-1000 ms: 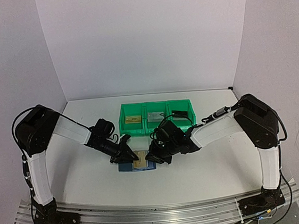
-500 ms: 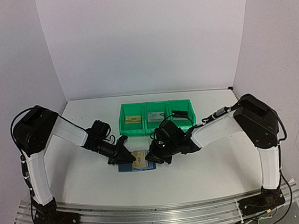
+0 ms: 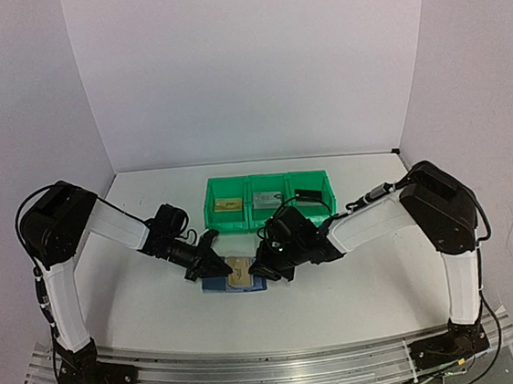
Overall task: Take the credit cards out of the card holder
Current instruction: Remove the credit card from the card holder.
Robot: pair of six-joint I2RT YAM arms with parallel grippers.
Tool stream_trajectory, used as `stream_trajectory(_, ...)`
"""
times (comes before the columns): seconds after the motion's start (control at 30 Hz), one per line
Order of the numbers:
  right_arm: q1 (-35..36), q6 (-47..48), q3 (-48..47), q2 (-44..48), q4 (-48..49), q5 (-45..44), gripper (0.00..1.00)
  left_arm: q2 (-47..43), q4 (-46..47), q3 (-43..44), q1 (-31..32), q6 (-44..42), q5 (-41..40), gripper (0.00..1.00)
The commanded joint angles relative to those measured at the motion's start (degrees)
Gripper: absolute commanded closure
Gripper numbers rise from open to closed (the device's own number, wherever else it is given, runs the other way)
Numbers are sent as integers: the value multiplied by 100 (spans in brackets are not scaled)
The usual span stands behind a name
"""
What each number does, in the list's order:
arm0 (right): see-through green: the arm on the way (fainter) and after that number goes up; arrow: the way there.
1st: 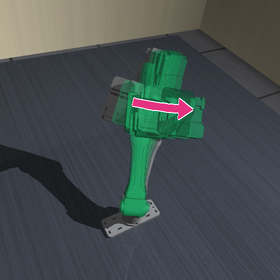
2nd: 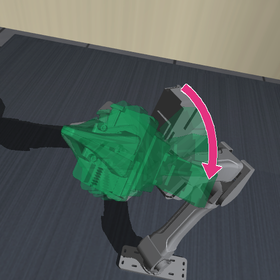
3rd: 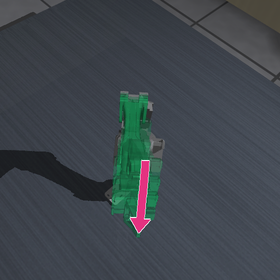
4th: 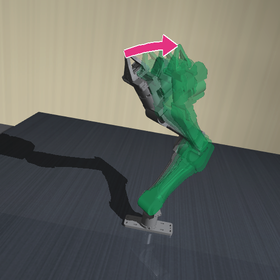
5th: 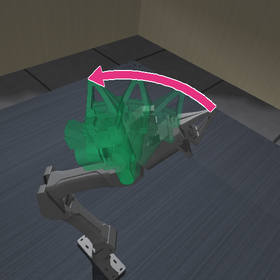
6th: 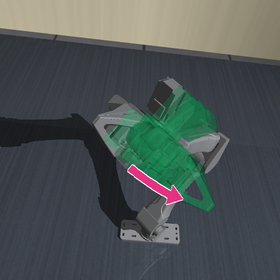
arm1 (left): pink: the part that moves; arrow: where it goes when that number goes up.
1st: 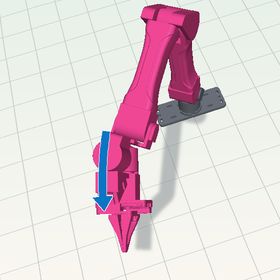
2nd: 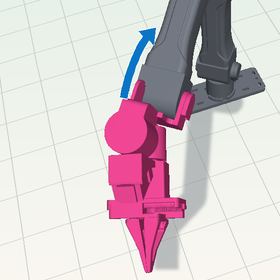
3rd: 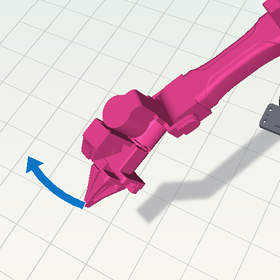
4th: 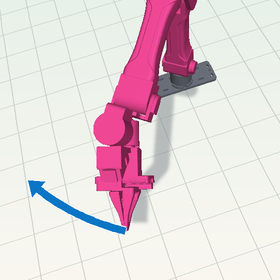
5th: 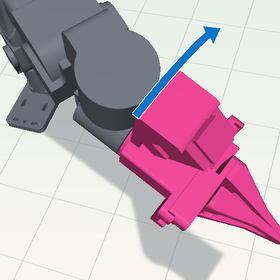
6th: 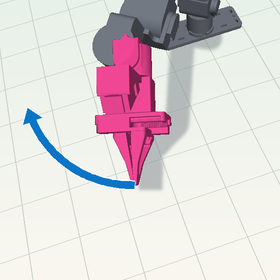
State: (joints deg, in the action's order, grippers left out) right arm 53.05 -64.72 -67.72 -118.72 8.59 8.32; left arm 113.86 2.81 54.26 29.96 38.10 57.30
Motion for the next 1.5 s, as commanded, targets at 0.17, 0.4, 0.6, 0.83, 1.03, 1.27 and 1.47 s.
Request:
stream_trajectory(0.17,-41,22,355,-385,-481,73,86,-364,-498,-85,-213,-374,108,100)
stream_trajectory(0.4,-41,11,501,-410,-481,97,86,-418,-1054,-40,-390,-935,-48,100)
stream_trajectory(0.6,-44,53,491,-396,-489,117,86,-449,-1614,111,-462,-1510,-339,100)
stream_trajectory(0.83,-43,116,456,-405,-486,149,86,-519,-2012,181,-752,-2158,-468,100)
stream_trajectory(1.03,-51,133,437,-415,-481,172,86,-581,-2017,126,-754,-2224,-311,100)
stream_trajectory(1.27,-59,177,399,-437,-481,189,86,-711,-2213,142,-997,-2484,-116,100)
stream_trajectory(1.47,-72,284,323,-484,-480,274,86,-708,-2080,127,-1053,-2505,121,100)
